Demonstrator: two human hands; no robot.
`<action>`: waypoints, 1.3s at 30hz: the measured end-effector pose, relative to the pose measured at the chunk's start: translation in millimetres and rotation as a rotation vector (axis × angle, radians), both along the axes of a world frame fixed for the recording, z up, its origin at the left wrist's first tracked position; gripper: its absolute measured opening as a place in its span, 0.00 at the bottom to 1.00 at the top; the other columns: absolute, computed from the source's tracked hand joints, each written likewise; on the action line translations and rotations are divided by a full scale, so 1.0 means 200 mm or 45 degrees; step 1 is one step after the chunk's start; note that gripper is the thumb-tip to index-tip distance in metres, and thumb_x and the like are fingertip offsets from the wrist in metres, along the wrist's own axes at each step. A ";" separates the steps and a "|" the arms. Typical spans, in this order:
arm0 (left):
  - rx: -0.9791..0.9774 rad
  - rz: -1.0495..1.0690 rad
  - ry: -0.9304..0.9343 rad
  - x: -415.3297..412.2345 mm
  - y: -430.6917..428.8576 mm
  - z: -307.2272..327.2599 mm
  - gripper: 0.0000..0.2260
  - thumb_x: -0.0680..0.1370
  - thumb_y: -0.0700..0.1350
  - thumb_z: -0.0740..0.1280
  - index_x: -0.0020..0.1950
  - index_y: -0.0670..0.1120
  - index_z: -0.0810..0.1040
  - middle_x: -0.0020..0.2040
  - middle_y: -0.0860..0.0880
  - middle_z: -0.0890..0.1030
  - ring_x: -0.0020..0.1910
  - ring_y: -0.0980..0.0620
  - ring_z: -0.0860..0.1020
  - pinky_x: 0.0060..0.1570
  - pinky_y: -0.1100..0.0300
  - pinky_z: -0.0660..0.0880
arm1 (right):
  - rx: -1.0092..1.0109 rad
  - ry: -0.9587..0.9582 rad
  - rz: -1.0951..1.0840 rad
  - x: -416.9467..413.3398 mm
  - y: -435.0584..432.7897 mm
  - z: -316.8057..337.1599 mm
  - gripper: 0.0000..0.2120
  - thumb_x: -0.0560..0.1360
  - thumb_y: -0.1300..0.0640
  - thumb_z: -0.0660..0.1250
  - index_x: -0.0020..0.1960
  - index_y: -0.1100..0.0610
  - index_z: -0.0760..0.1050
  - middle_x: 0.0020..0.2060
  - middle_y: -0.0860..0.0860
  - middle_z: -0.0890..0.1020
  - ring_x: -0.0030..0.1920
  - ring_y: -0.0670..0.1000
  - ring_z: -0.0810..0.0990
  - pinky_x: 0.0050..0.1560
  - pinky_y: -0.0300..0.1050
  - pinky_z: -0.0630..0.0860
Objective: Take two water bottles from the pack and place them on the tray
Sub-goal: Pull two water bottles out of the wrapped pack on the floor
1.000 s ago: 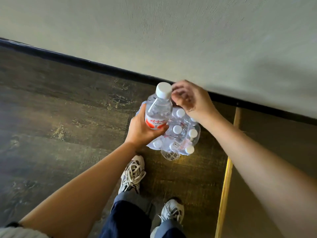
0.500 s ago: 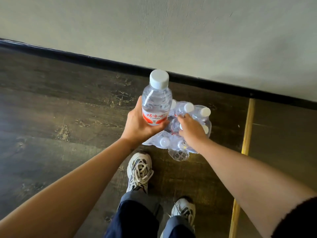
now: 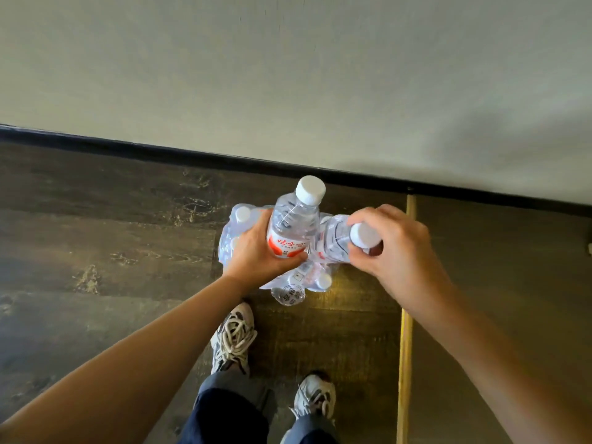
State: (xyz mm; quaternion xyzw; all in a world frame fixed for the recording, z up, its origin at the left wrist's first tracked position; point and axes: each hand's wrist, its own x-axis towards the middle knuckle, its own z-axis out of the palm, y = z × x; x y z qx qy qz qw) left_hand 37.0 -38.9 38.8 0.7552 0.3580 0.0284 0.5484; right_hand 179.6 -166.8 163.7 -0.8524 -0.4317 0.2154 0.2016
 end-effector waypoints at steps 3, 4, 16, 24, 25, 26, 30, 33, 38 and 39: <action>0.038 -0.045 -0.016 0.09 -0.04 0.03 0.31 0.60 0.61 0.76 0.55 0.66 0.61 0.45 0.69 0.73 0.44 0.74 0.74 0.38 0.80 0.68 | -0.026 0.022 0.010 0.03 -0.03 0.01 0.12 0.66 0.63 0.73 0.49 0.61 0.77 0.44 0.57 0.81 0.42 0.52 0.77 0.37 0.35 0.69; 0.039 -0.046 -0.025 0.11 -0.05 0.03 0.30 0.60 0.61 0.75 0.55 0.66 0.61 0.45 0.69 0.74 0.44 0.76 0.74 0.36 0.81 0.68 | -0.033 0.060 -0.006 0.03 -0.03 -0.01 0.12 0.66 0.63 0.72 0.49 0.61 0.77 0.46 0.57 0.81 0.43 0.52 0.77 0.39 0.38 0.71; -0.015 0.020 -0.007 0.18 -0.13 -0.11 0.28 0.60 0.60 0.75 0.54 0.59 0.67 0.44 0.66 0.75 0.44 0.80 0.72 0.38 0.85 0.67 | 0.260 0.772 -0.412 0.07 -0.14 -0.43 0.36 0.57 0.56 0.79 0.60 0.57 0.68 0.56 0.57 0.75 0.58 0.54 0.75 0.60 0.53 0.76; -0.051 -0.017 0.021 0.17 -0.09 -0.18 0.30 0.60 0.59 0.76 0.56 0.60 0.65 0.48 0.62 0.77 0.44 0.68 0.77 0.41 0.77 0.72 | -0.007 0.979 -0.512 0.07 -0.15 -0.72 0.35 0.58 0.69 0.77 0.62 0.63 0.69 0.60 0.60 0.77 0.61 0.56 0.75 0.64 0.61 0.72; -0.060 -0.009 0.018 0.16 -0.08 -0.19 0.29 0.61 0.58 0.76 0.56 0.58 0.66 0.48 0.60 0.78 0.45 0.66 0.78 0.43 0.74 0.74 | 0.020 0.996 -0.511 0.08 -0.13 -0.72 0.35 0.58 0.69 0.77 0.62 0.63 0.69 0.60 0.61 0.77 0.61 0.57 0.76 0.64 0.61 0.72; -0.063 0.008 0.011 0.16 -0.08 -0.19 0.29 0.61 0.57 0.77 0.57 0.56 0.67 0.49 0.58 0.79 0.46 0.63 0.79 0.44 0.70 0.75 | 0.043 0.995 -0.524 0.08 -0.12 -0.71 0.35 0.58 0.69 0.77 0.62 0.62 0.69 0.60 0.61 0.77 0.61 0.56 0.76 0.64 0.60 0.72; -0.032 0.147 -0.013 0.13 -0.03 -0.11 0.29 0.61 0.56 0.76 0.57 0.51 0.69 0.51 0.52 0.82 0.47 0.57 0.81 0.46 0.62 0.78 | 0.030 0.922 -0.464 0.10 -0.03 -0.60 0.31 0.57 0.58 0.79 0.58 0.56 0.74 0.55 0.53 0.81 0.55 0.50 0.80 0.61 0.54 0.76; 0.019 0.300 -0.074 0.06 0.07 0.04 0.28 0.63 0.58 0.75 0.57 0.51 0.70 0.50 0.52 0.81 0.47 0.59 0.80 0.45 0.63 0.78 | 0.090 0.925 -0.291 0.07 0.08 -0.45 0.30 0.58 0.50 0.78 0.58 0.53 0.73 0.53 0.48 0.81 0.55 0.47 0.80 0.59 0.48 0.77; -0.028 0.588 -0.161 -0.13 0.21 0.39 0.30 0.64 0.59 0.74 0.60 0.50 0.69 0.56 0.48 0.79 0.53 0.51 0.80 0.56 0.50 0.78 | 0.156 0.948 -0.112 -0.09 0.29 -0.11 0.16 0.58 0.40 0.70 0.45 0.38 0.75 0.42 0.38 0.82 0.48 0.40 0.81 0.53 0.40 0.76; -0.034 0.641 -0.183 -0.18 0.23 0.49 0.31 0.63 0.61 0.73 0.60 0.49 0.70 0.56 0.47 0.80 0.53 0.50 0.80 0.56 0.49 0.78 | 0.160 0.953 -0.074 -0.12 0.33 -0.03 0.14 0.58 0.39 0.69 0.43 0.38 0.75 0.39 0.37 0.83 0.45 0.39 0.81 0.51 0.41 0.76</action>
